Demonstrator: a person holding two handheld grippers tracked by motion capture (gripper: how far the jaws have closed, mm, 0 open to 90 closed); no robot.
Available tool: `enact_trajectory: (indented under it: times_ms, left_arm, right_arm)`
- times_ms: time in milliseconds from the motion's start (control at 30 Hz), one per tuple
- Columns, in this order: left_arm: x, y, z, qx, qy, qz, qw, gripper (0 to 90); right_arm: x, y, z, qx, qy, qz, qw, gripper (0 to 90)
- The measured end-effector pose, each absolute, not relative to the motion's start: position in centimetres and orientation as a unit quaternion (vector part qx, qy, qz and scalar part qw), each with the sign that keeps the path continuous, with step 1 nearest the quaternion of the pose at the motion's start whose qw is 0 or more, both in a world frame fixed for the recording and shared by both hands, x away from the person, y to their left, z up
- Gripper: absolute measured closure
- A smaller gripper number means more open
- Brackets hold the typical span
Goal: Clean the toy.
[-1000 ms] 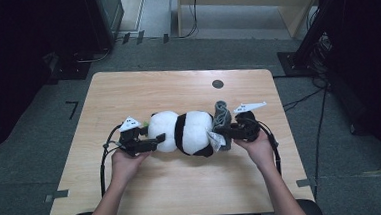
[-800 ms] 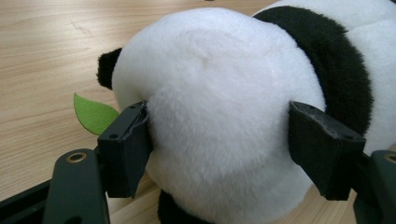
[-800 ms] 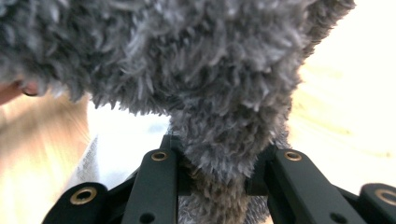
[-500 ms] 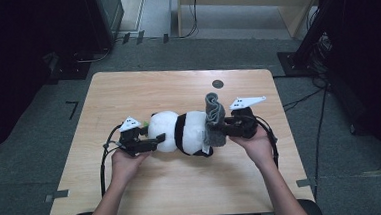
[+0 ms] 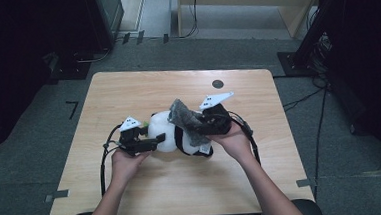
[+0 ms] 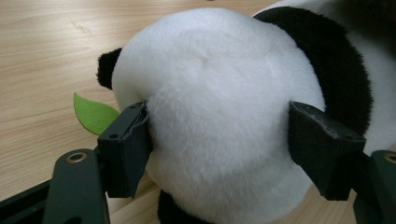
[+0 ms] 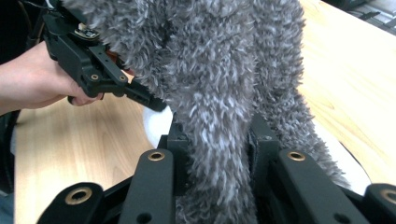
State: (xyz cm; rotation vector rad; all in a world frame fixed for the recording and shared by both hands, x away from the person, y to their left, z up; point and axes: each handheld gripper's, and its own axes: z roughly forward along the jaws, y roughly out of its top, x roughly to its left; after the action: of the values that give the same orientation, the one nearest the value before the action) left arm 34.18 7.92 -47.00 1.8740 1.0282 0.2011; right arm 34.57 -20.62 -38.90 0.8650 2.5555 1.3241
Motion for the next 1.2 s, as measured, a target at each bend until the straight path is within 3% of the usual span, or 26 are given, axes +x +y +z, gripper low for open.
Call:
enact_trajectory:
  times_ms: [133,267,533,800,1000,1200]
  left_arm:
    - [34.2,7.9,-47.0,0.765,0.423,0.081,0.480,25.1]
    - [34.2,7.9,-47.0,0.764,0.424,0.080,0.479,25.0]
    - [34.2,7.9,-46.8,0.765,0.424,0.076,0.478,24.4]
    - [34.3,7.9,-46.8,0.765,0.426,0.075,0.478,24.3]
    - [34.2,7.9,-46.9,0.769,0.423,0.079,0.472,24.3]
    - [34.2,7.8,-46.8,0.769,0.423,0.080,0.472,24.6]
  right_arm:
    - [35.0,-19.6,-39.5,0.284,0.852,0.433,0.082,60.1]
    - [35.2,-18.3,-39.5,0.284,0.856,0.420,0.097,70.8]
    - [35.3,-14.3,-39.1,0.249,0.881,0.388,0.101,71.7]
    - [35.8,-11.5,-40.2,0.231,0.890,0.376,0.114,61.8]
    - [35.9,-11.4,-40.6,0.235,0.891,0.374,0.102,70.5]
    - [35.8,-12.3,-40.3,0.244,0.897,0.357,0.095,72.4]
